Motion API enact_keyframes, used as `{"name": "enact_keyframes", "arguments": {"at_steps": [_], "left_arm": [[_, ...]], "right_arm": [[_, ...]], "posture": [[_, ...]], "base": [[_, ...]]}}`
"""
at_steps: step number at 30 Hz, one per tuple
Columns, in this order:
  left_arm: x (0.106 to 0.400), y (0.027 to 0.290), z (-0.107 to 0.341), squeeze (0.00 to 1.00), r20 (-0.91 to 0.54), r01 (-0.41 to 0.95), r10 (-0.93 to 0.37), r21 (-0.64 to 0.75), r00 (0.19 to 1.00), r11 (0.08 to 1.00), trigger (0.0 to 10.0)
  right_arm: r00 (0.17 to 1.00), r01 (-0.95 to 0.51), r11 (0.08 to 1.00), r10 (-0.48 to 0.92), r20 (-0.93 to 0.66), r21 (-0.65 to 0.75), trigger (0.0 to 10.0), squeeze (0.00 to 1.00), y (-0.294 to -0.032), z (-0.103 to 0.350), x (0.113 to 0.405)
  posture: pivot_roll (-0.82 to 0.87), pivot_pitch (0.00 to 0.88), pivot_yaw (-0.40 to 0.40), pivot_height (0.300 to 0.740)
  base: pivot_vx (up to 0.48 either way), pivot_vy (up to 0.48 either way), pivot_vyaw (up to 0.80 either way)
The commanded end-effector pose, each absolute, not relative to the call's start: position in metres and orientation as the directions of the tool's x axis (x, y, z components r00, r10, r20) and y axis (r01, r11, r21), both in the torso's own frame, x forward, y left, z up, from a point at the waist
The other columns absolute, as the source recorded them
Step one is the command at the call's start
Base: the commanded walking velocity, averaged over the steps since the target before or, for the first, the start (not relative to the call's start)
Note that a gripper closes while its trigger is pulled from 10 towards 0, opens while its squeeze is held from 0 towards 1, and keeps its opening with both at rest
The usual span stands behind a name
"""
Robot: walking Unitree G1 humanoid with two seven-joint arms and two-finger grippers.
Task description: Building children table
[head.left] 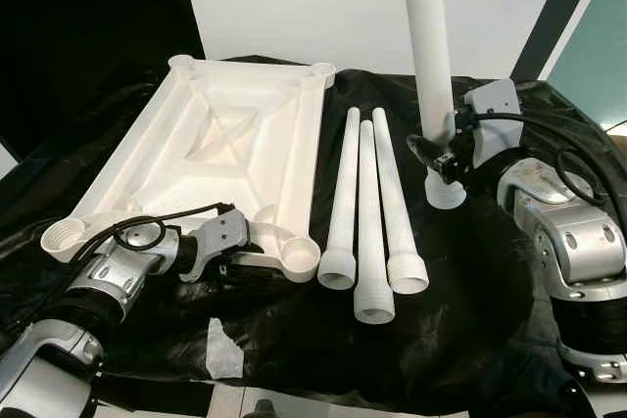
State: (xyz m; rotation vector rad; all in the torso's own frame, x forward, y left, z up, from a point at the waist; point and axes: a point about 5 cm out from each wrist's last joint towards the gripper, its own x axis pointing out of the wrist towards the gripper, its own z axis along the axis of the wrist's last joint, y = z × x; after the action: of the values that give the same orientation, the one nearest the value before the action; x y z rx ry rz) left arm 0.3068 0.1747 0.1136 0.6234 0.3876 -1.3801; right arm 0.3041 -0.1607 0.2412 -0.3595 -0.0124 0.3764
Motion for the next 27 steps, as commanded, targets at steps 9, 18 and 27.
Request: {"name": "enact_keyframes", "arguments": {"at_steps": [9,18,27], "left_arm": [[0.298,0.134,0.099,0.00,-0.554,0.977,-0.830,0.207,0.065,-0.061,8.7],[0.297,0.087,0.092,0.00,-0.471,0.964,-0.877,0.262,0.093,-0.038,10.0],[0.297,0.071,0.085,0.00,-0.456,0.957,-0.881,0.290,0.123,-0.016,10.0]], "right_arm": [[0.919,-0.365,0.867,0.393,0.015,-0.339,10.0,0.00,-0.146,0.248,0.302],[0.894,-0.416,0.868,0.445,0.050,-0.272,10.0,0.00,-0.119,0.239,0.292],[0.882,-0.457,0.873,0.469,0.038,-0.172,10.0,0.00,-0.108,0.230,0.285]], "posture": [[0.17,0.000,-0.031,0.740],[0.16,0.000,-0.024,0.740],[0.15,0.000,-0.020,0.740]], "base": [[0.000,0.000,0.00],[0.000,0.000,0.00],[0.000,0.000,0.00]]}}
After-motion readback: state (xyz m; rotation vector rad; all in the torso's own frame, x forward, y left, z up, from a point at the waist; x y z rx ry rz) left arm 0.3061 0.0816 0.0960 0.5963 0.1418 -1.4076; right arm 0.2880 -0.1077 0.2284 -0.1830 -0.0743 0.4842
